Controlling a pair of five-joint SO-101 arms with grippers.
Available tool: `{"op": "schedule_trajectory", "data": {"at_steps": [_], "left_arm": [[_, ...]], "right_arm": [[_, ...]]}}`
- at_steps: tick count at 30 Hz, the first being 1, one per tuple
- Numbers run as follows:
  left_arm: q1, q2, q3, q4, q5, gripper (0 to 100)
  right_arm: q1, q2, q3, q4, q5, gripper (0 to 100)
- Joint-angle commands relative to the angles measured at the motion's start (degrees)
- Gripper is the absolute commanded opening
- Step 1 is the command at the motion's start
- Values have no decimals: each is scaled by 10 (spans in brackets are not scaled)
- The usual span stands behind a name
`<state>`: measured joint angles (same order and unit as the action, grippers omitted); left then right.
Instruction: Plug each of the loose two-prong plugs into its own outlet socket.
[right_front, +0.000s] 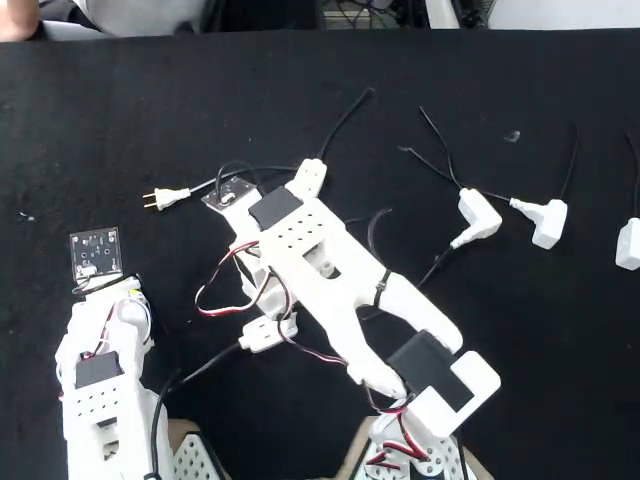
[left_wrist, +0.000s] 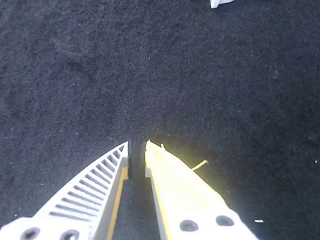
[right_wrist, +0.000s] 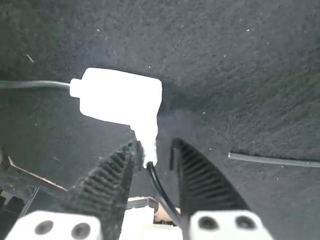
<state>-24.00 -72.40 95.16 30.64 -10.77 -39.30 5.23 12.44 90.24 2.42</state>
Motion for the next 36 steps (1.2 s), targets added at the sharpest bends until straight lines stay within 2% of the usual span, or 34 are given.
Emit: {"op": "schedule_trajectory", "data": {"at_steps": [1, 5, 13, 19, 22, 29, 36], "left_arm": [[-7, -6, -2, -11, -4, 65], [-7, -6, -2, -11, -4, 65], [-7, -6, -2, -11, -4, 65], [-7, -6, -2, -10, -4, 65], [-7, -6, -2, -10, -4, 65], [-7, -6, -2, -11, -4, 65], [-7, -6, -2, -11, -5, 65]], "right_arm": [[-8, -10, -13, 18, -6, 105], [-8, -11, -10, 17, -6, 188], [-62, -11, -24, 19, -10, 184], [-47, -6, -21, 16, -21, 184], [-20, -6, -24, 16, -18, 174], [14, -5, -21, 4, -22, 38], [12, -5, -24, 4, -25, 79]]}}
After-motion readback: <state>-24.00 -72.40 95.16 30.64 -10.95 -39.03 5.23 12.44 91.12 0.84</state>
